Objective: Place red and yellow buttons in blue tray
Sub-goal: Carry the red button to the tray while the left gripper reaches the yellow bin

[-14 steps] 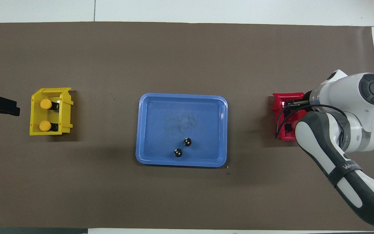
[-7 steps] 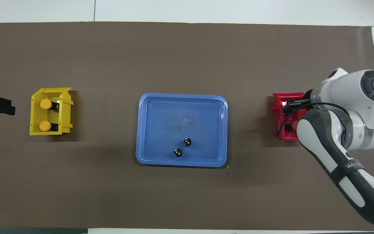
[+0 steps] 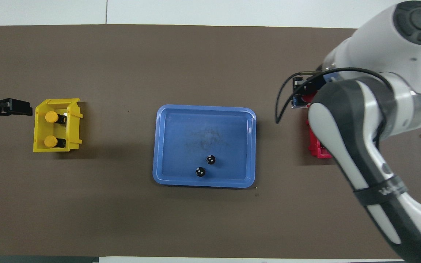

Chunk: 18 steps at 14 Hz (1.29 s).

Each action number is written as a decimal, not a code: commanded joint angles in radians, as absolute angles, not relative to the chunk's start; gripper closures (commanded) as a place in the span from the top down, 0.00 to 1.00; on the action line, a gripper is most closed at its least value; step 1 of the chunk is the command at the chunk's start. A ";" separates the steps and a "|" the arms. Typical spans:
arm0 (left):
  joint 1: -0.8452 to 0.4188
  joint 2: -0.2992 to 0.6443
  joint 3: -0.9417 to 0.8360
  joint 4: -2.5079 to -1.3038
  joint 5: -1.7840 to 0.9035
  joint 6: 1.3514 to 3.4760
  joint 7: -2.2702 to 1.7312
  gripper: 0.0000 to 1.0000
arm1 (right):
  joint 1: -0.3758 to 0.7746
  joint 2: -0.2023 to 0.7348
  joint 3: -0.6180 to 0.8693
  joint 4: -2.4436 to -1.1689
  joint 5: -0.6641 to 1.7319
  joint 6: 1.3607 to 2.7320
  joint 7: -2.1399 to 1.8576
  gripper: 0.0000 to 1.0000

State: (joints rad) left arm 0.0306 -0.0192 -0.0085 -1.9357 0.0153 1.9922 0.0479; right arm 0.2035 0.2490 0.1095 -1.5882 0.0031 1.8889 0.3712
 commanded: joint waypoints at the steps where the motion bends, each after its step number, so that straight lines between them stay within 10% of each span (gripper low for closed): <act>1: 0.026 0.095 -0.014 -1.942 0.029 2.124 0.055 0.77 | 0.351 0.333 0.106 -1.554 -0.001 1.978 0.581 0.20; 10: 0.032 0.184 -0.012 -1.988 0.029 2.230 0.058 0.66 | 0.525 0.419 0.106 -1.700 -0.094 2.189 0.739 0.28; 16: 0.048 0.161 -0.012 -2.048 0.029 2.241 0.092 0.66 | 0.512 0.400 0.097 -1.660 -0.097 2.145 0.726 1.00; 17: 0.048 0.161 -0.012 -2.055 0.029 2.253 0.091 0.63 | 0.487 0.387 0.094 -1.584 -0.100 2.056 0.704 1.00; 18: 0.048 0.163 -0.012 -2.057 0.029 2.263 0.081 0.41 | 0.421 0.362 0.094 -1.539 -0.100 1.960 0.622 1.00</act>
State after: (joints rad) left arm 0.0394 0.1936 -0.0101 -2.0102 0.0153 2.2215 0.0783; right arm 0.5069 0.4085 0.0889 -1.6307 -0.0922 2.1044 0.7066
